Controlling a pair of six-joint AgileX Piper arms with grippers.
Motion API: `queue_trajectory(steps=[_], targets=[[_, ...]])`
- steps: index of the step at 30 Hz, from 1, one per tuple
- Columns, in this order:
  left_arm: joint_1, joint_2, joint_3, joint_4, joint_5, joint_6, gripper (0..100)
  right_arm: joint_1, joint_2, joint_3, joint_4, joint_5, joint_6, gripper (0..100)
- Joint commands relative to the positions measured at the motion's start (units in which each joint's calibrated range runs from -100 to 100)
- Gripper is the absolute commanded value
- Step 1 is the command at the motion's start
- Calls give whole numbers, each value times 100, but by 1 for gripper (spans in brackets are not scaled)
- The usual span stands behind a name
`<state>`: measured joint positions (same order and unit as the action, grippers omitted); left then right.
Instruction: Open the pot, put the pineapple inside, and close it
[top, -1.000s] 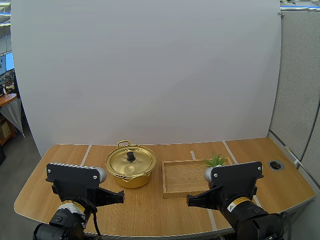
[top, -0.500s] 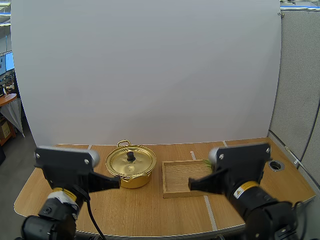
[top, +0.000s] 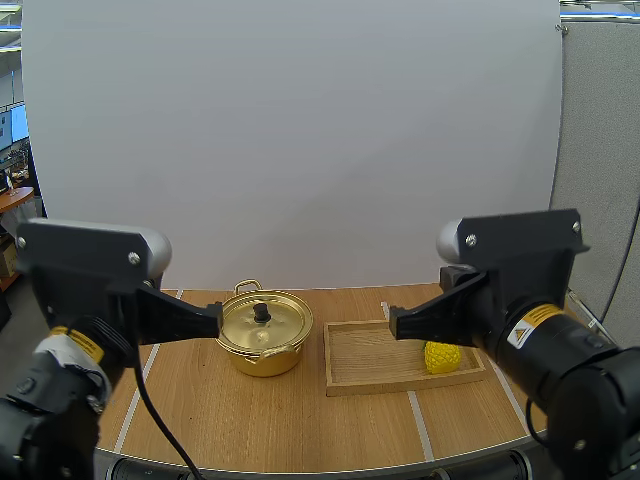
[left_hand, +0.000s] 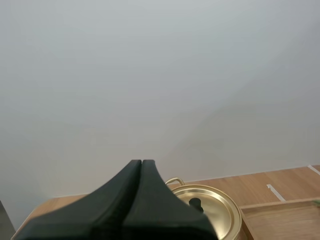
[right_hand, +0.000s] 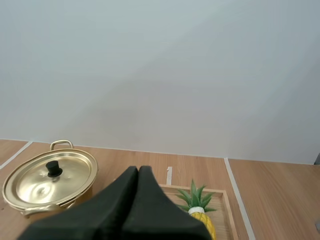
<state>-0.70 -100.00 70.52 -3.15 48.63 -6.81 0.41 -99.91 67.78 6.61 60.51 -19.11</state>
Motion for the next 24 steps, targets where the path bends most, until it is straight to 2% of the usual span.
queue_trajectory(steps=[1,5,9,15,24], targets=[[-14,0,-1022,45,1823,26,0,-24,-9,-798,-55,1496,9,0],[-14,0,-1605,45,2908,26,0,-24,-9,-1205,-34,2605,9,0],[-14,0,-1813,45,3461,26,0,-24,-9,-1393,-34,3050,9,0],[-14,149,-1813,45,3486,26,0,-24,100,-1437,-47,3206,9,0],[-14,1662,-1813,45,3296,26,0,-24,1328,-1437,-216,3299,9,0]])
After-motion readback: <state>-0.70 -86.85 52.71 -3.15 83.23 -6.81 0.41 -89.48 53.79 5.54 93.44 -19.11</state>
